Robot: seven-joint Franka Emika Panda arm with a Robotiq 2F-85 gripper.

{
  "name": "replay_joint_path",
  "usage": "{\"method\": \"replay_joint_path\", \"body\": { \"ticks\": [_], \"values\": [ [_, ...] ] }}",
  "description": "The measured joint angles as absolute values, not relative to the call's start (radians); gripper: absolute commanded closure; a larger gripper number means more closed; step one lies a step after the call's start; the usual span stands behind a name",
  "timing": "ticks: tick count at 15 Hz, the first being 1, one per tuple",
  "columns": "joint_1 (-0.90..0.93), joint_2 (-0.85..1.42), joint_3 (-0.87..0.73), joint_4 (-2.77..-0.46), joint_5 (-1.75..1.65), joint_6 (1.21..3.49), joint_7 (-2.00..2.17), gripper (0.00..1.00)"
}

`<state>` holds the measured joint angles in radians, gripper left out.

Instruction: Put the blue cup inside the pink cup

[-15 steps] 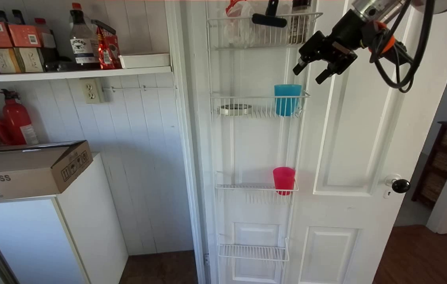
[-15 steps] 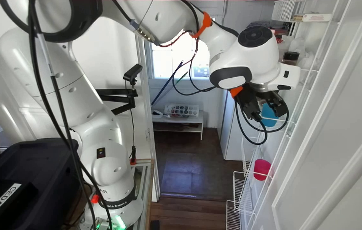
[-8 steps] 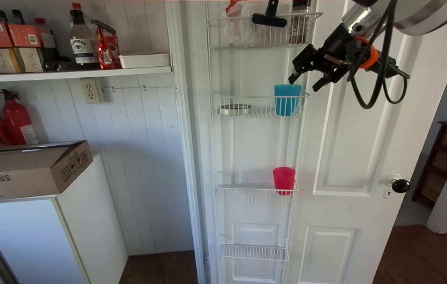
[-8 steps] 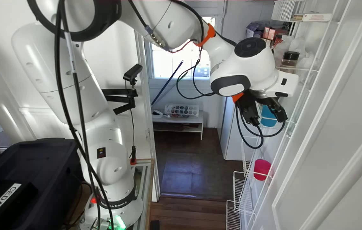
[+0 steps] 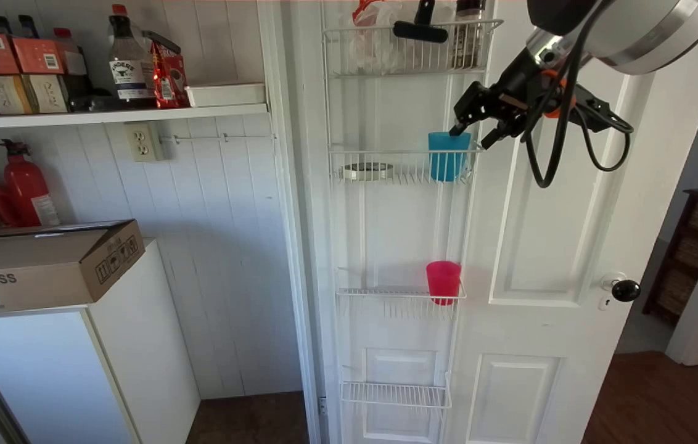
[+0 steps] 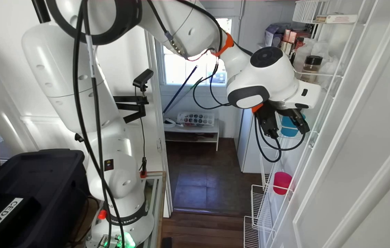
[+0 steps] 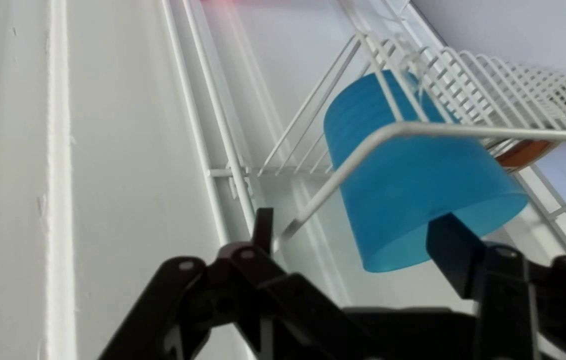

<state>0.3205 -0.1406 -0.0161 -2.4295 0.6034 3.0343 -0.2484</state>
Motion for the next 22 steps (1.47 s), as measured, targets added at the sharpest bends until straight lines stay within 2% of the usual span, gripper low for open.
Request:
{"method": "replay_joint_path", "body": {
  "ticks": [1, 2, 3, 5, 7, 8, 13, 18, 19, 20, 21, 22],
  "values": [
    [0.314, -0.141, -0.016, -2.429, 0.586, 3.036, -0.242, 0.0],
    [0.305, -0.141, -0.014, -2.429, 0.565, 3.038, -0.232, 0.05],
    [0.296, -0.141, -0.013, -2.429, 0.54, 3.04, -0.222, 0.17],
    [0.275, -0.142, -0.008, -2.429, 0.484, 3.042, -0.198, 0.24],
    [0.251, -0.146, 0.004, -2.429, 0.424, 3.042, -0.169, 0.25],
    [0.24, -0.149, 0.012, -2.428, 0.394, 3.042, -0.153, 0.21],
    [0.203, -0.17, 0.057, -2.422, 0.274, 3.035, -0.083, 0.17],
    [0.201, -0.19, 0.084, -2.417, 0.245, 2.974, -0.054, 0.24],
    [0.201, -0.191, 0.086, -2.417, 0.245, 2.963, -0.054, 0.29],
    [0.201, -0.192, 0.087, -2.417, 0.245, 2.953, -0.053, 0.28],
    [0.201, -0.192, 0.088, -2.417, 0.245, 2.943, -0.05, 0.34],
    [0.201, -0.191, 0.088, -2.417, 0.245, 2.938, -0.05, 0.33]
  ]
}}
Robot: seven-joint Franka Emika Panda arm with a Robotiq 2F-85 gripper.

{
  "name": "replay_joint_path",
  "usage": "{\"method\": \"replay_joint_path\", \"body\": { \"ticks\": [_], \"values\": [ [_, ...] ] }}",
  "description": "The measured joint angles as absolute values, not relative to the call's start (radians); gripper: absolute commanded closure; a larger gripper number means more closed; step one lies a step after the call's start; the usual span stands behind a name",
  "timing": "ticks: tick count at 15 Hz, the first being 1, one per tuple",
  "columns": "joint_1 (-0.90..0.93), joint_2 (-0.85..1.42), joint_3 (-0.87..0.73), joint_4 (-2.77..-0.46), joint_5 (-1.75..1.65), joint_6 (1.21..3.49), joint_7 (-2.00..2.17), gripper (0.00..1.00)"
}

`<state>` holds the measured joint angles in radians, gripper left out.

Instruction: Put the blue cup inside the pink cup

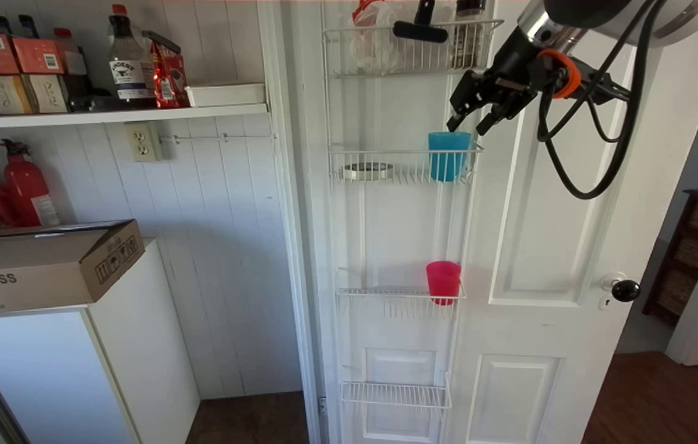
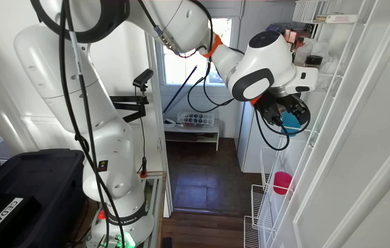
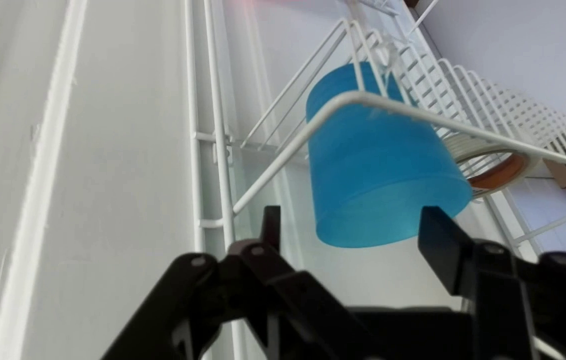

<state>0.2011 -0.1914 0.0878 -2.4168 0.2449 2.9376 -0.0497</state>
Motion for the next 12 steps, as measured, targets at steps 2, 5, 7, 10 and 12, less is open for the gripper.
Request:
{"method": "replay_joint_path", "body": {
  "ticks": [2, 5, 7, 10, 12],
  "values": [
    [0.201, -0.191, 0.088, -2.417, 0.246, 2.937, -0.049, 0.35],
    [0.201, -0.188, 0.088, -2.417, 0.248, 2.937, -0.044, 0.45],
    [0.201, -0.186, 0.088, -2.417, 0.248, 2.937, -0.04, 0.52],
    [0.2, -0.18, 0.087, -2.417, 0.248, 2.935, -0.034, 0.66],
    [0.2, -0.174, 0.086, -2.417, 0.248, 2.934, -0.031, 0.84]
  ]
}}
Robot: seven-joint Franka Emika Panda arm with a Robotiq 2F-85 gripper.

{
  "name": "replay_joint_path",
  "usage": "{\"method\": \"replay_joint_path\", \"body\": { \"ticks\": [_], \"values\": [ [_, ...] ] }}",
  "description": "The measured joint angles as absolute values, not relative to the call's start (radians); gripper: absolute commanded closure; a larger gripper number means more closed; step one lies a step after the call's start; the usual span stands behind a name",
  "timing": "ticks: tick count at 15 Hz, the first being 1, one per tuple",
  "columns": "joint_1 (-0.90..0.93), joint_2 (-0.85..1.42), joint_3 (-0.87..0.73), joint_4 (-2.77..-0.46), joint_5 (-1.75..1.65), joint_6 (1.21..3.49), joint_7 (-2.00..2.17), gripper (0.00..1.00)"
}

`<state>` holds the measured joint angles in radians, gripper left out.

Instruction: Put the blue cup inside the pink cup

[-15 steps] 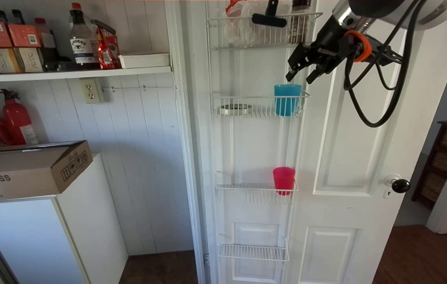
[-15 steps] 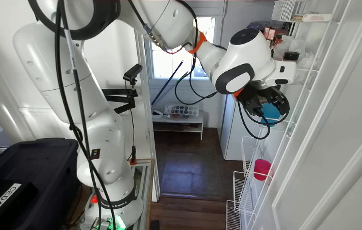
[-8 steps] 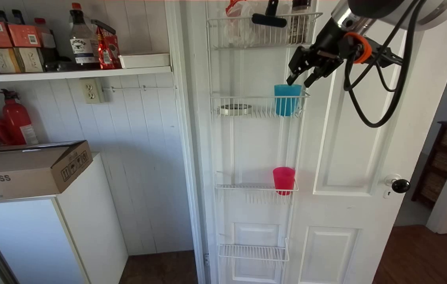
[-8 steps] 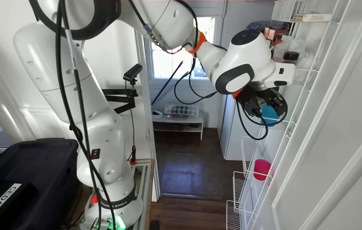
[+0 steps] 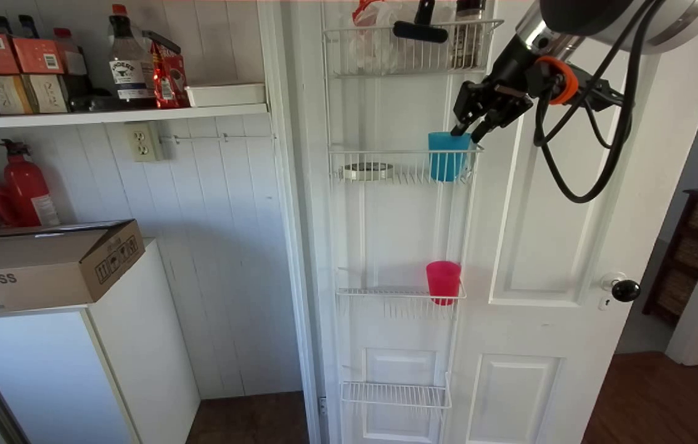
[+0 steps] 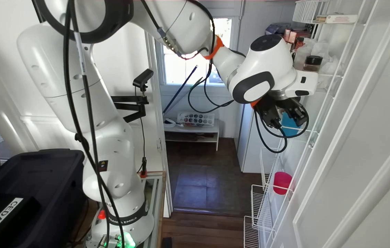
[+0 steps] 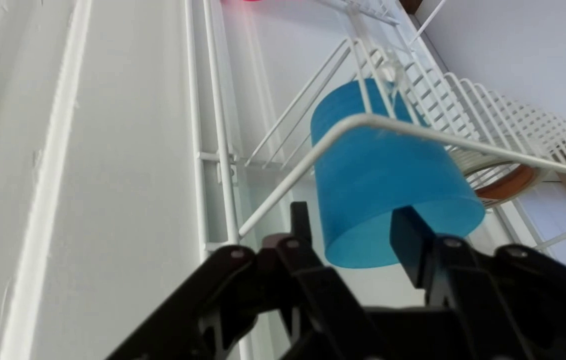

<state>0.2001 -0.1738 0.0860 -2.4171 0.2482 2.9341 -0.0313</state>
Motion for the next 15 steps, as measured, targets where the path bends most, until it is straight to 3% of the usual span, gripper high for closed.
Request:
{"method": "replay_joint_path", "body": {
  "ticks": [2, 3, 10, 15],
  "values": [
    [0.2, -0.169, 0.085, -2.417, 0.248, 2.932, -0.029, 0.99],
    [0.199, -0.169, 0.084, -2.417, 0.248, 2.931, -0.028, 1.0],
    [0.194, -0.174, 0.064, -2.416, 0.269, 2.931, -0.023, 0.99],
    [0.305, -0.219, -0.017, -2.423, 0.57, 2.956, -0.166, 0.99]
  ]
}}
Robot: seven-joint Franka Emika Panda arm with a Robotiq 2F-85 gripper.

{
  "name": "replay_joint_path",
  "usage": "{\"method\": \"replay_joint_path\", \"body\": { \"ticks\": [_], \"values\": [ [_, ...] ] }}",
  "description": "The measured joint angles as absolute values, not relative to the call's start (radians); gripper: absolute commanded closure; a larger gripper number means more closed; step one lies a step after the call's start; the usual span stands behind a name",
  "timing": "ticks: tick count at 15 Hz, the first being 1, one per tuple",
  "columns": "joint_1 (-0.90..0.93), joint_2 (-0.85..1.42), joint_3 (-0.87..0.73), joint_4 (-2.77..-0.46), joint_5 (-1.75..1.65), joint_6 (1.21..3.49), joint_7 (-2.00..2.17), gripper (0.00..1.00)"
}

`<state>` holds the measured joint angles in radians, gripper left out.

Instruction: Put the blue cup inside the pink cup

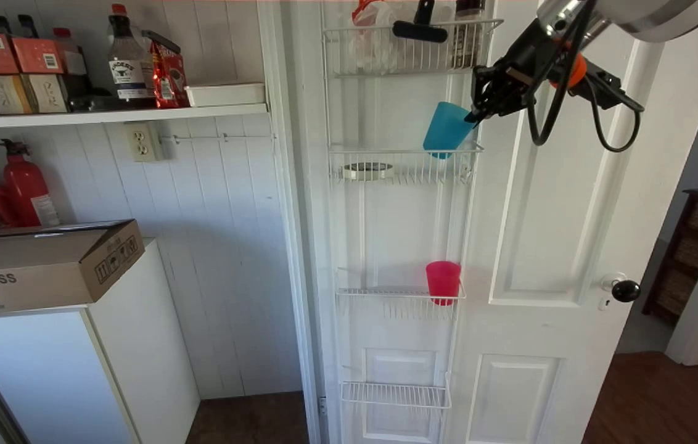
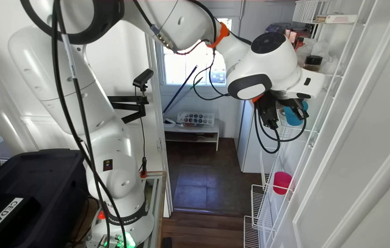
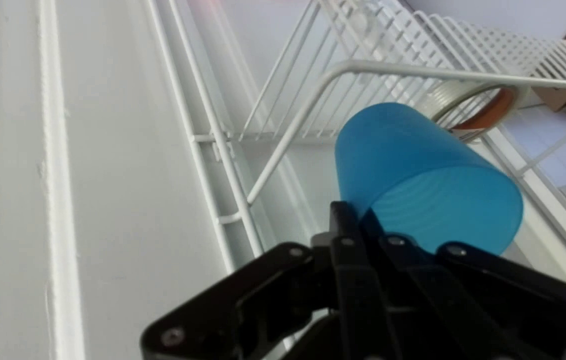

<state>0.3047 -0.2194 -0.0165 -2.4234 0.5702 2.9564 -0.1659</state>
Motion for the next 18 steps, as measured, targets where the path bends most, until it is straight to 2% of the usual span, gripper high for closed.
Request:
{"method": "replay_joint_path", "body": {
  "ticks": [7, 15, 18],
  "values": [
    [0.433, -0.316, -0.155, -2.449, 0.861, 2.89, -0.385, 0.99],
    [0.429, -0.411, -0.283, -2.493, 0.861, 2.612, -0.46, 0.99],
    [0.359, -0.433, -0.27, -2.502, 0.862, 2.472, -0.501, 0.99]
  ]
}}
